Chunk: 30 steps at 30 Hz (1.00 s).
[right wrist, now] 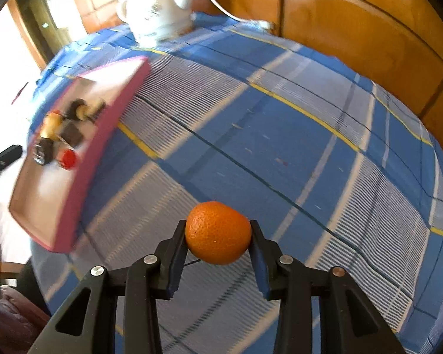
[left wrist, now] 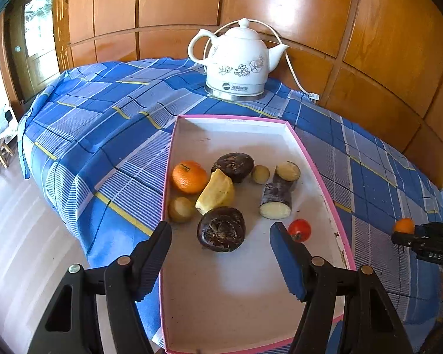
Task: Organize fruits
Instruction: 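Lift the mandarin with the right tool toward the tray, then lower the mandarin into the tray and open the right tool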
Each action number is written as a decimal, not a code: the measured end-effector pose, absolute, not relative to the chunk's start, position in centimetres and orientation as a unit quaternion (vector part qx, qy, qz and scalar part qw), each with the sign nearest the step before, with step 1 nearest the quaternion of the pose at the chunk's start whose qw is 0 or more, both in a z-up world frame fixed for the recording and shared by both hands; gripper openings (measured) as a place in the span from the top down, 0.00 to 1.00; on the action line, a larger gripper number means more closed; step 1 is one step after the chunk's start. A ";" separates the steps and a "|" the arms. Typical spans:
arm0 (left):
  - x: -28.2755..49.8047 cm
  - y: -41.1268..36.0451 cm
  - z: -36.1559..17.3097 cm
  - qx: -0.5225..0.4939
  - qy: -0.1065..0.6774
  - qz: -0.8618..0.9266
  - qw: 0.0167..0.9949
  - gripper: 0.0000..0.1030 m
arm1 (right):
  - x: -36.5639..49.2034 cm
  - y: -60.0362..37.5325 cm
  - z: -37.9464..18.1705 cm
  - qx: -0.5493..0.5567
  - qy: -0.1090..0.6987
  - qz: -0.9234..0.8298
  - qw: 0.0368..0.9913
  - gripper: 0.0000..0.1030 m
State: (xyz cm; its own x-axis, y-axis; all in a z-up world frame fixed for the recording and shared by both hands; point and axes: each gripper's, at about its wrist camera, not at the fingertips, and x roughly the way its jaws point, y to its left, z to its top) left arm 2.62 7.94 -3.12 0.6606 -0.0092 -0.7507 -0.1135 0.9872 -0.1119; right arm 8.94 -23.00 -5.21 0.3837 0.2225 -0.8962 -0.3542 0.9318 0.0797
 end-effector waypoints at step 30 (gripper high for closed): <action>2.4 10.2 -3.4 -0.103 0.410 0.037 0.906 0.32 | 12.9 -7.1 -3.5 -0.073 0.477 0.274 0.832 0.58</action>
